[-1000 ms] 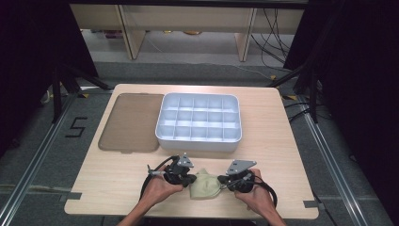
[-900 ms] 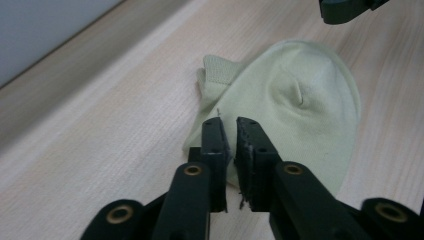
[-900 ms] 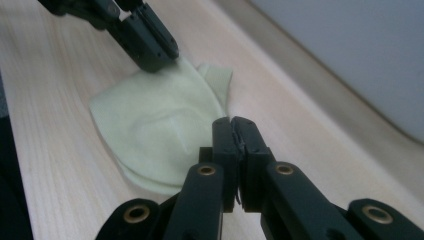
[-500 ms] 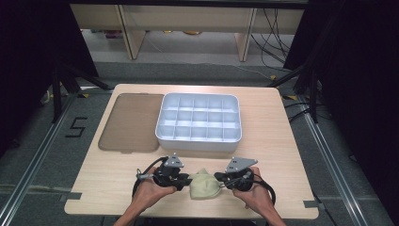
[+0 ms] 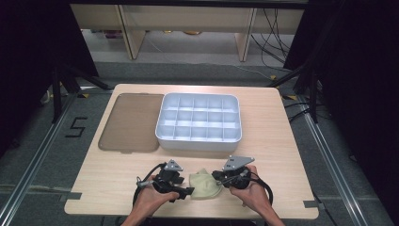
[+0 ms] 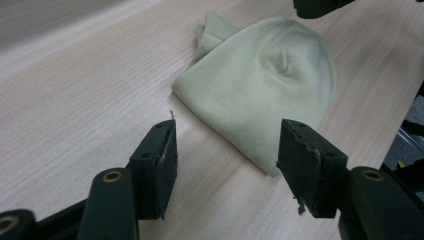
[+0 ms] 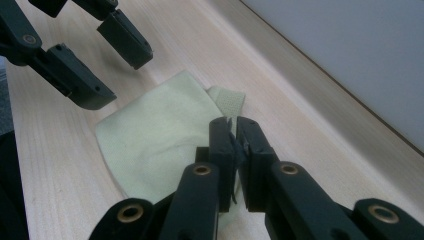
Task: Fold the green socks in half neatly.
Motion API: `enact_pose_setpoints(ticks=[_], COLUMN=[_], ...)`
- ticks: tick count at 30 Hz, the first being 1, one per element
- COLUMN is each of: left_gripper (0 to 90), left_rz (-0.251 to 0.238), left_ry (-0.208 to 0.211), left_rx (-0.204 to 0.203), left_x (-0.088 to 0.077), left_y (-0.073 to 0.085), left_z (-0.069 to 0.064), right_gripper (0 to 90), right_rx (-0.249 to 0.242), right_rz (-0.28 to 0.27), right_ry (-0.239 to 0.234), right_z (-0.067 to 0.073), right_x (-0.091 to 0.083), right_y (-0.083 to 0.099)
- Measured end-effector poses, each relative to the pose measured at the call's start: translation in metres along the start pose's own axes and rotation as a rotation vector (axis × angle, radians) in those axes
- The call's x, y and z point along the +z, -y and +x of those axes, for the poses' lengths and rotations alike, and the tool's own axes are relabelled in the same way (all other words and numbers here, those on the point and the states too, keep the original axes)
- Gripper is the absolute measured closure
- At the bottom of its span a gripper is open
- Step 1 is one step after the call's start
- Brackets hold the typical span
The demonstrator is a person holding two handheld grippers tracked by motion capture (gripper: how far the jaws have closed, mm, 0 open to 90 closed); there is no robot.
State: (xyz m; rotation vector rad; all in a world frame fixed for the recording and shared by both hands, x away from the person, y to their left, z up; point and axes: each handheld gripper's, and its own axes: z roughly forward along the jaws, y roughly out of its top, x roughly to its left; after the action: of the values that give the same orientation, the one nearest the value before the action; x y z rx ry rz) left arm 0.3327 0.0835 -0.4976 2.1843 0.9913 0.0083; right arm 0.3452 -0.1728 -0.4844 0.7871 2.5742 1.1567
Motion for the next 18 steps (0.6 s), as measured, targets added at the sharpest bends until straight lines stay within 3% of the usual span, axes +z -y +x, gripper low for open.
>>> enact_pose_setpoints(ticks=[6, 7, 18], left_gripper=[37.1, 36.8, 39.4], left_rz=[0.008, 0.008, 0.009], left_ry=[-0.02, -0.02, -0.039], left_rx=[0.008, 0.008, 0.005], left_x=[0.003, 0.003, 0.013], left_y=[-0.004, -0.004, -0.019], left_z=[0.002, 0.002, 0.008], right_gripper=[85.1, 85.0, 84.5], right_rx=[0.009, -0.007, -0.013], right_rz=[0.002, 0.004, 0.004], right_ry=[-0.004, -0.005, -0.012], right_z=[0.001, 0.0, 0.003], right_x=[0.001, 0.001, 0.003], right_y=[-0.001, -0.001, 0.0])
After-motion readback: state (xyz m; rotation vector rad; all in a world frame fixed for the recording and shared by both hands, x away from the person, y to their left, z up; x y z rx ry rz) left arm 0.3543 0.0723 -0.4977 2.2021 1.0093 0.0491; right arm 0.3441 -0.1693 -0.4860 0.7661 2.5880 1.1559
